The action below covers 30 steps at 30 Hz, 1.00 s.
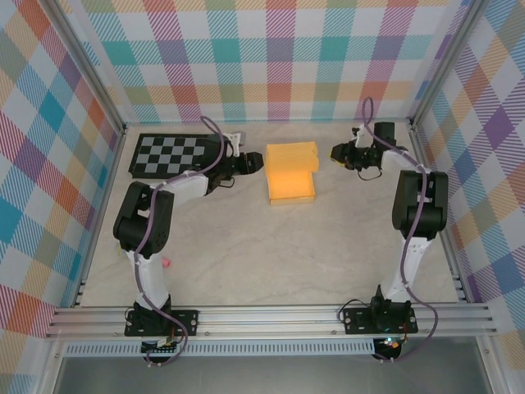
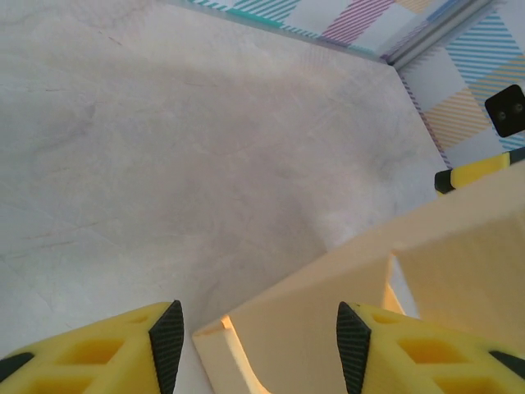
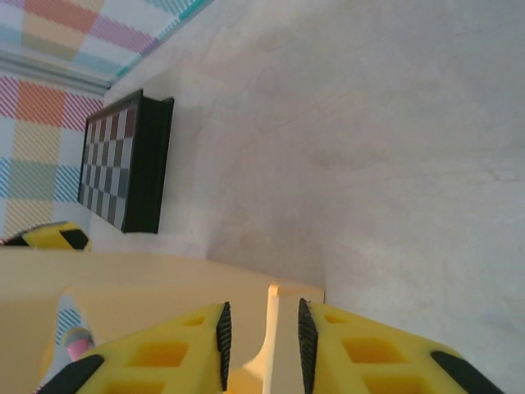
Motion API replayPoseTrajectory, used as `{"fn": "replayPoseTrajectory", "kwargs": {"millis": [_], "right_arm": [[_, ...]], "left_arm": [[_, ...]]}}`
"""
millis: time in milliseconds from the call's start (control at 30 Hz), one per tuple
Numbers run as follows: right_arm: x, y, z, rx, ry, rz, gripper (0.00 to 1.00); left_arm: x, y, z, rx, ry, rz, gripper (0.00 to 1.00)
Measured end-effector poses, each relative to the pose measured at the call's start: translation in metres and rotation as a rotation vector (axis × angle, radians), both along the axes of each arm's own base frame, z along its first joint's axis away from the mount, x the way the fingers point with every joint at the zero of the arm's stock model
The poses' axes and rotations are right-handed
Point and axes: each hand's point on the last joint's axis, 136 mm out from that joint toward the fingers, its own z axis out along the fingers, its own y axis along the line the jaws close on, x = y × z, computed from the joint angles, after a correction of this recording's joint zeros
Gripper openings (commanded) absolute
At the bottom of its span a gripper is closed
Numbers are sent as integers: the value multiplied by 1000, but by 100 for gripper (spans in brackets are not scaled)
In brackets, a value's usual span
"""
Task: Fold the paper box
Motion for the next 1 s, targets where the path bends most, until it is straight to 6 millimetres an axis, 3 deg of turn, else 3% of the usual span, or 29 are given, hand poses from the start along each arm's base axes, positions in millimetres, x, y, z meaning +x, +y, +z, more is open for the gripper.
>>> {"fn": "replayPoseTrajectory", "kwargs": {"millis": [167,433,633,833,1000], "right_arm": [[-9,9,-10,24,116,30,25],[-32,45,-7,48,159,142,24],[-39,61,-6,52,167,179,24],[-43,68,-9,48,170,195,25],[-55,64,-28,28,216,187,28]], "left_arm": [[2,2,-17,6,43,21,53],[0,-2,-18,-16,60,14,53],[1,-8,-16,-27,63,-3,53],[-2,-12,-17,-27,65,-16,53],[-9,-10,-31,-4,84,-19,52]]}}
